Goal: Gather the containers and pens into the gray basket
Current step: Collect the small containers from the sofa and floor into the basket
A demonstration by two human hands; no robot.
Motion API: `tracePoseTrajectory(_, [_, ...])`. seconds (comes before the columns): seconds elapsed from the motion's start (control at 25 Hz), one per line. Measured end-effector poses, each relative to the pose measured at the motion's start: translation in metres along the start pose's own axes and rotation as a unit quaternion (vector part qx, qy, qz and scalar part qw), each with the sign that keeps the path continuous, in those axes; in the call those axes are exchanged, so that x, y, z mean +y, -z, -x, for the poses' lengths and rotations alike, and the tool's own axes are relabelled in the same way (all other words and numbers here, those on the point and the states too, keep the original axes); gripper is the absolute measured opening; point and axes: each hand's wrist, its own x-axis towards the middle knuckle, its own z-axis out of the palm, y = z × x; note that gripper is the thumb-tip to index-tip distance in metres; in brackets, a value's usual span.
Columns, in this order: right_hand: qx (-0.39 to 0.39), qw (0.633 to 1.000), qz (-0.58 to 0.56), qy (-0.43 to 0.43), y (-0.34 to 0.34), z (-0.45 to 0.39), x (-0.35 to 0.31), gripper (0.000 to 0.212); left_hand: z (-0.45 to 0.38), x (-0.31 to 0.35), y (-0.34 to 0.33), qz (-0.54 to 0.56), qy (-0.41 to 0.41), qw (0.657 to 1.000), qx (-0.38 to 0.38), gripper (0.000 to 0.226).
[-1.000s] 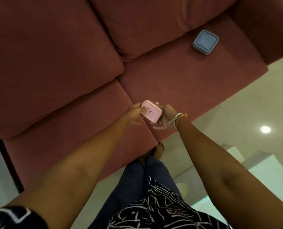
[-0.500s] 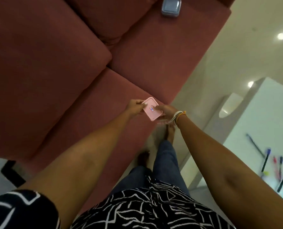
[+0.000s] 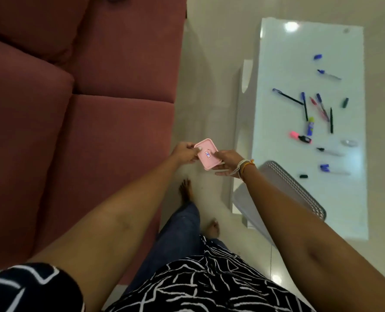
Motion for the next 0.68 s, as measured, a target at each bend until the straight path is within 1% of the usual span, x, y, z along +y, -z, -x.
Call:
tracePoseTrajectory(0.08, [0.020,0.999,-0.032,-0.001,0.024,0.008,0.032,0.016,0.008,-0.008,-0.033,-0.025,0.004,0.999,-0.021,0.013])
tracePoseTrajectory(0.16, [0.049,0.997,-0.066,-0.005,0.048,0.014,0.070,0.017,0.018,-0.017,-0.071,-0.046,0.008,0.998,-0.046,0.022])
tracePoseTrajectory(0.24, [0.068,0.992,-0.102,-0.010,0.068,0.017,0.104,0.018,0.023,-0.026,-0.106,-0.068,0.009,0.995,-0.073,0.035])
tracePoseTrajectory(0.4, [0.131,0.969,-0.209,-0.001,0.100,0.003,0.160,0.020,0.018,-0.039,-0.163,-0.125,0.001,0.986,-0.112,0.051])
tracePoseTrajectory(0.48, [0.174,0.942,-0.287,0.005,0.112,-0.015,0.176,0.020,0.002,-0.046,-0.184,-0.175,-0.019,0.979,-0.102,0.059])
tracePoseTrajectory(0.56, [0.215,0.914,-0.345,0.015,0.126,-0.043,0.186,0.032,-0.024,-0.055,-0.204,-0.234,-0.041,0.969,-0.071,0.055])
tracePoseTrajectory(0.6, [0.227,0.906,-0.357,0.015,0.132,-0.056,0.186,0.037,-0.035,-0.060,-0.211,-0.265,-0.050,0.961,-0.059,0.051])
tracePoseTrajectory(0.68, [0.245,0.893,-0.377,0.013,0.142,-0.080,0.184,0.039,-0.053,-0.070,-0.223,-0.307,-0.063,0.948,-0.054,0.047])
